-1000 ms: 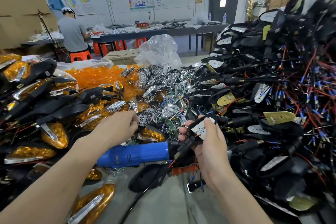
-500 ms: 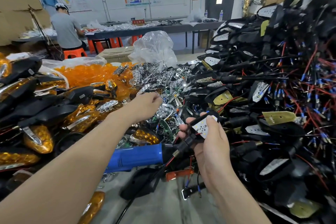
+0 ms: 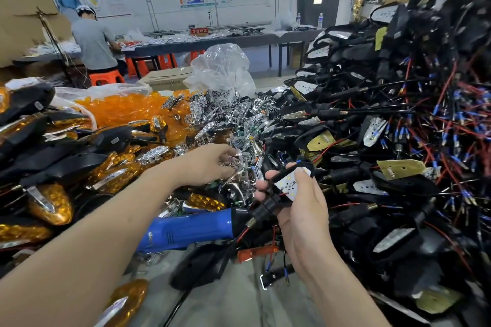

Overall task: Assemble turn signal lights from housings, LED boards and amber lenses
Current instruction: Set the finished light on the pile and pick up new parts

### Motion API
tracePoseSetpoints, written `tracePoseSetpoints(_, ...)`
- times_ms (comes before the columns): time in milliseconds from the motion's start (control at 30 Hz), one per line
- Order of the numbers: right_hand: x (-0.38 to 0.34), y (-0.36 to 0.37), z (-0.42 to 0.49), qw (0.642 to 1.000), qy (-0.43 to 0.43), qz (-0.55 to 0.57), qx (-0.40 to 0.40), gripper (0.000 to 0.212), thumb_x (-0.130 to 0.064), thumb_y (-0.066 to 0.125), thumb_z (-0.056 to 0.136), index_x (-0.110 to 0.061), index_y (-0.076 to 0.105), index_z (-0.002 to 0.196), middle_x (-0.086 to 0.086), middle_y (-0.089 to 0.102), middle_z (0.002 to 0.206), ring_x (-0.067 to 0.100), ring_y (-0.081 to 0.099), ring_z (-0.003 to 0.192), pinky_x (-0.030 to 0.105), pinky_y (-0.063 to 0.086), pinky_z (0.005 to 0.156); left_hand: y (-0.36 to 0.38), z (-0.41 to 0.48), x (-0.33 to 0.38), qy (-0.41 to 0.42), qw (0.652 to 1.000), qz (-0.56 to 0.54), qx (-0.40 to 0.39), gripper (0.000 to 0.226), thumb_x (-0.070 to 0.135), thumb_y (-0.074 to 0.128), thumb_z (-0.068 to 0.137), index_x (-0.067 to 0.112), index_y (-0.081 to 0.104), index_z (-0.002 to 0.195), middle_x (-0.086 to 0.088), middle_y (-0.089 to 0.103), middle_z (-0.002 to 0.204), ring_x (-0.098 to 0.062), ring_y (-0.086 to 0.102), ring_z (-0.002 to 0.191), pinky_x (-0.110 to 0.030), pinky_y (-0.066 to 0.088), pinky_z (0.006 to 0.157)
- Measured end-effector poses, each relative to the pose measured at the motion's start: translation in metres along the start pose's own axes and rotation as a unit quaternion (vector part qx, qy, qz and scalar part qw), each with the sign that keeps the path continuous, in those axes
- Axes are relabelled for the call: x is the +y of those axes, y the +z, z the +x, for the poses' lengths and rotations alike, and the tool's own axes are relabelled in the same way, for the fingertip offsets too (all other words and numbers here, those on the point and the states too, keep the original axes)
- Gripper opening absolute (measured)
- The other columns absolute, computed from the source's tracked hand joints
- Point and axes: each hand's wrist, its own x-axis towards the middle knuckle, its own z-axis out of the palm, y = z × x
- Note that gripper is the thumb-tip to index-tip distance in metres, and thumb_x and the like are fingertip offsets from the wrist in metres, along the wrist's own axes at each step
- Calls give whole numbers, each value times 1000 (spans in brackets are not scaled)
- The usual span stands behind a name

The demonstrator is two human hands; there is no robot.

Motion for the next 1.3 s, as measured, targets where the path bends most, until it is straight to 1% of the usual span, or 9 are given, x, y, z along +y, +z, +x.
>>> tracePoseSetpoints(200, 0, -1, 0, 1000, 7, 24, 7, 38, -23, 37, 111, -17, 64, 85, 8, 73, 78, 24, 71, 67, 31, 59, 59, -18, -13, 13, -22, 996, 18, 85, 38, 17, 56, 98, 17, 51, 136, -1, 61, 123, -14, 63, 73, -18, 50, 54)
tracePoseSetpoints(333, 1, -1, 1, 999, 12, 36, 0, 28, -23, 37, 111, -13, 58, 95, 9, 73, 79, 25, 71, 67, 32, 58, 58, -35, -27, 17, -33, 983, 111, 144, 35, 18, 50, 101, 16, 53, 136, -5, 58, 126, -13, 54, 83, -22, 47, 71)
tracePoseSetpoints(433, 1, 1, -1, 999, 10, 38, -8, 25, -23, 37, 111, -12, 56, 101, 9, 73, 80, 24, 71, 67, 31, 58, 58, -38, -41, 16, -49, 983, 130, 116, 34, 20, 47, 103, 16, 52, 137, -4, 62, 120, -9, 57, 75, -19, 43, 61)
tracePoseSetpoints(600, 1, 3, -3, 998, 12, 49, -25, 24, -21, 38, 111, -11, 56, 100, 9, 71, 79, 24, 69, 64, 30, 56, 53, -24, -83, 20, -1, 971, -82, 223, 29, 25, 48, 103, 37, 56, 128, 7, 63, 115, -2, 66, 75, -14, 48, 56)
tracePoseSetpoints(833, 2, 4, -4, 998, 13, 46, -30, 23, -20, 37, 110, -12, 56, 100, 9, 71, 78, 23, 67, 61, 29, 51, 47, 32, -119, 38, -10, 789, -548, 279, 33, 35, 75, 71, 31, 69, 103, 12, 69, 84, -3, 61, 69, -26, 45, 74)
tracePoseSetpoints(1000, 4, 3, -1, 999, 5, 49, -19, 26, -21, 37, 110, -13, 57, 96, 7, 70, 77, 22, 65, 60, 29, 51, 48, 43, -117, 44, 24, 708, -663, 245, 15, 26, 79, 71, 22, 71, 84, 5, 69, 81, -8, 60, 70, -32, 52, 74)
tracePoseSetpoints(1100, 3, 1, -1, 998, 1, 59, -15, 24, -22, 36, 111, -13, 55, 99, 7, 70, 77, 22, 66, 61, 29, 51, 49, 46, -122, 43, 7, 735, -642, 218, 19, 38, 73, 73, 24, 78, 85, 4, 72, 84, -10, 67, 74, -37, 57, 82)
tracePoseSetpoints(1200, 3, 0, -1, 998, -5, 60, -8, 25, -22, 37, 111, -11, 56, 98, 7, 71, 80, 21, 67, 63, 29, 54, 52, 55, -128, 42, -3, 882, -390, 264, 23, 56, 62, 83, 34, 68, 82, 14, 61, 63, -3, 53, 57, -18, 44, 66)
tracePoseSetpoints(1300, 3, 0, -1, 998, -4, 58, -6, 33, -22, 36, 111, -12, 62, 93, 7, 71, 80, 21, 68, 64, 30, 57, 56, 65, -130, 40, 3, 926, -266, 269, 36, 69, 46, 89, 36, 60, 95, -1, 62, 73, -12, 55, 63, -25, 46, 65)
